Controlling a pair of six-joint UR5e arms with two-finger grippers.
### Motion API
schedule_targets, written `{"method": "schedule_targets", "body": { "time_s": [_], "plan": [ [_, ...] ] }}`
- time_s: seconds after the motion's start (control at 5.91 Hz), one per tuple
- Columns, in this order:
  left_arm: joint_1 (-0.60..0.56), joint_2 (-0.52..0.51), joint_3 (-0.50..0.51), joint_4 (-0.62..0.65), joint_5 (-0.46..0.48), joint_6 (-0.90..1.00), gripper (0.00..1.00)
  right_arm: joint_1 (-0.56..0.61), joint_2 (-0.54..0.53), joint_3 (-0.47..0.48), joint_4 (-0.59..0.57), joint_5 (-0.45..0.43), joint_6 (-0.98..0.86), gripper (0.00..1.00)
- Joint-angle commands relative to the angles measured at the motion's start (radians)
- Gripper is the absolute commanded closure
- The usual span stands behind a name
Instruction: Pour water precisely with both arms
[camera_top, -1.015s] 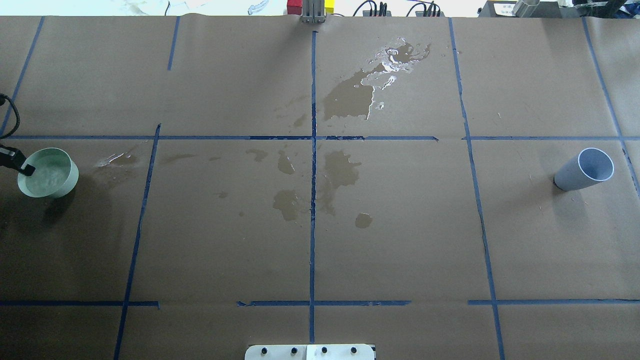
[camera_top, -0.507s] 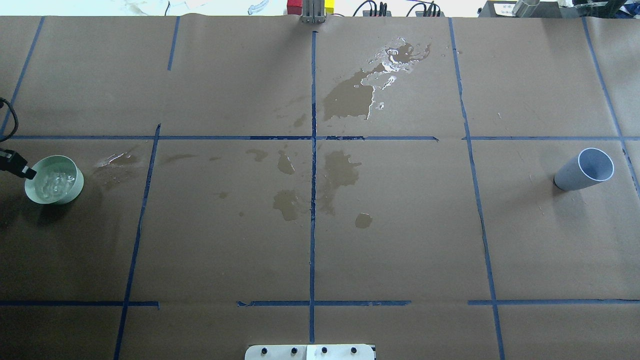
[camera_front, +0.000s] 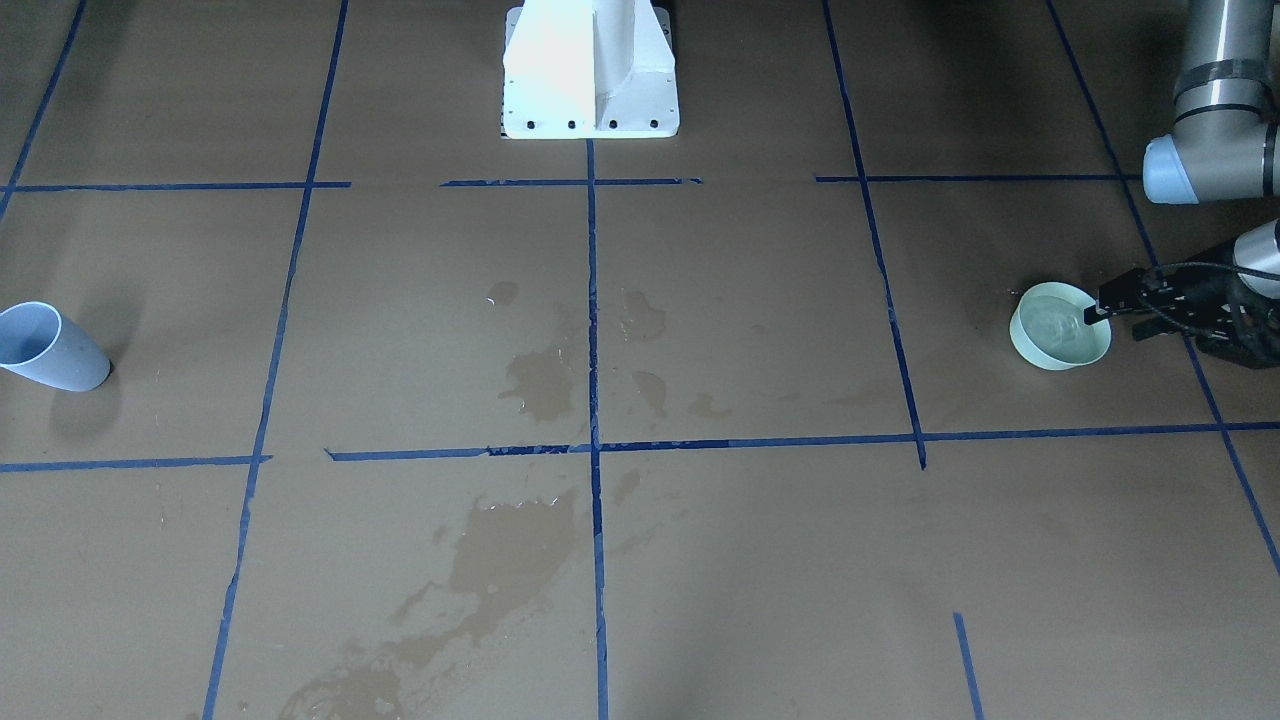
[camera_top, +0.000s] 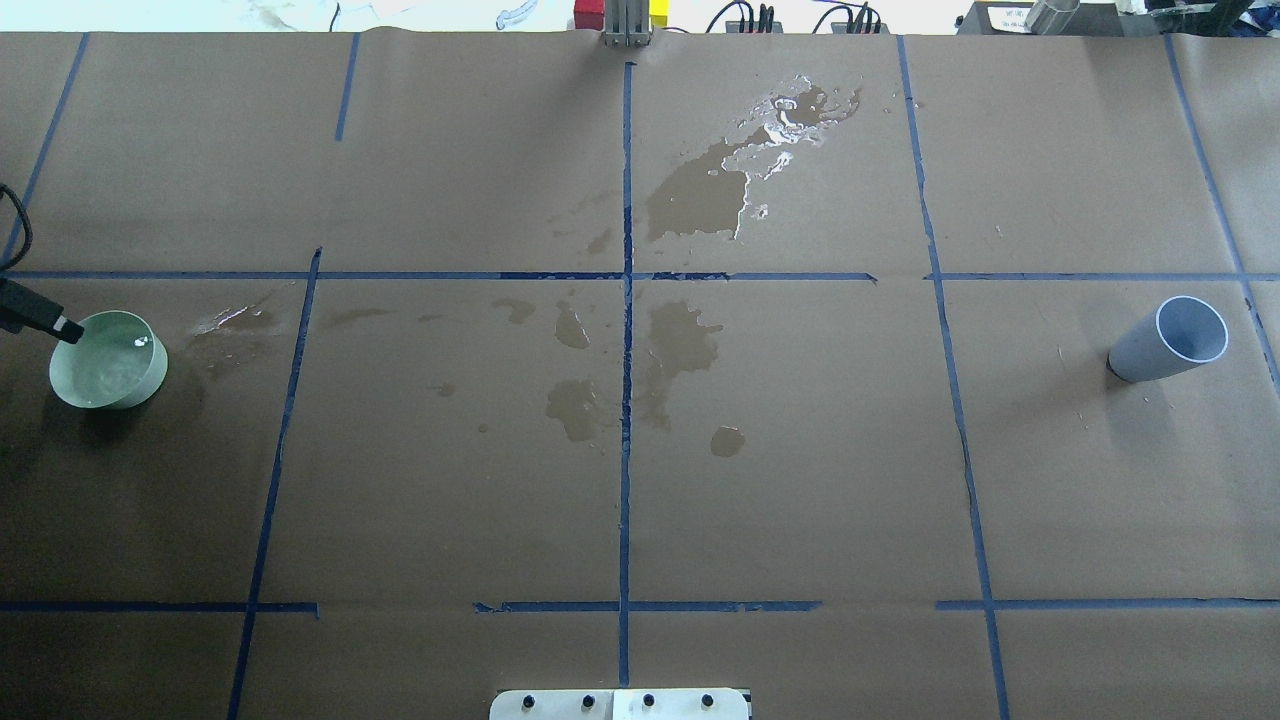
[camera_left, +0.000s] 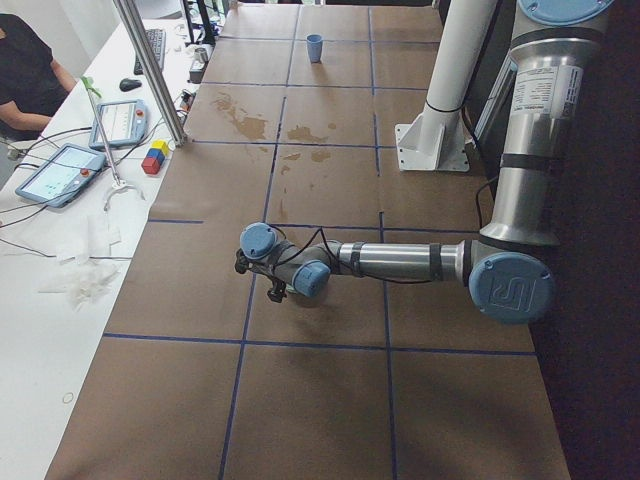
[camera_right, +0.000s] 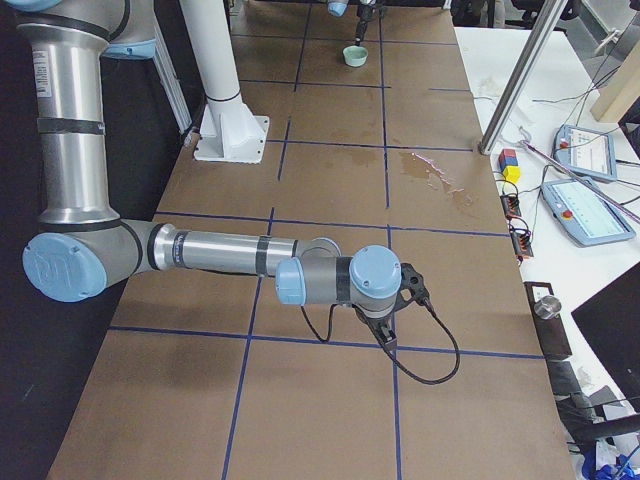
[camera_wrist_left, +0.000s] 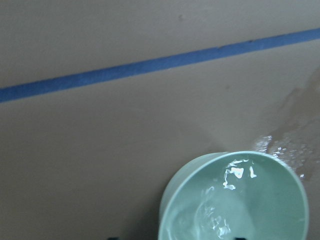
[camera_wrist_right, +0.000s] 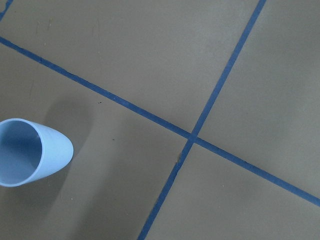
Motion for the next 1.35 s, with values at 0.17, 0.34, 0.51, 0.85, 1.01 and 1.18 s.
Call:
{"method": "schedule_targets", "body": {
  "time_s": [0.17, 0.34, 0.51, 0.85, 1.01, 1.18],
  "plan": [
    [-0.195, -0.005, -0.052, 0.02, 0.181, 0.002, 0.0, -0.01, 0.006, 0.001, 0.0, -0.059, 0.0, 0.0],
    [-0.232, -0.007, -0.064, 0.122, 0.188, 0.042, 0.0, -0.01, 0.003, 0.001, 0.0, -0.058, 0.0, 0.0],
    [-0.319, -0.011, -0.099, 0.337, 0.097, 0.236, 0.0, -0.032, 0.011, 0.0, -0.002, -0.059, 0.002, 0.0],
    [-0.362, -0.016, -0.131, 0.594, 0.11, 0.516, 0.0, -0.043, -0.009, -0.002, -0.006, -0.055, 0.021, 0.0],
    [-0.413, -0.005, -0.136, 0.613, 0.103, 0.584, 0.0, -0.042, -0.014, -0.004, -0.009, -0.047, 0.023, 0.0],
    [-0.421, 0.017, -0.195, 0.679, 0.1, 0.588, 0.0, -0.042, -0.012, -0.005, -0.027, -0.047, 0.025, 0.0]
  ]
}}
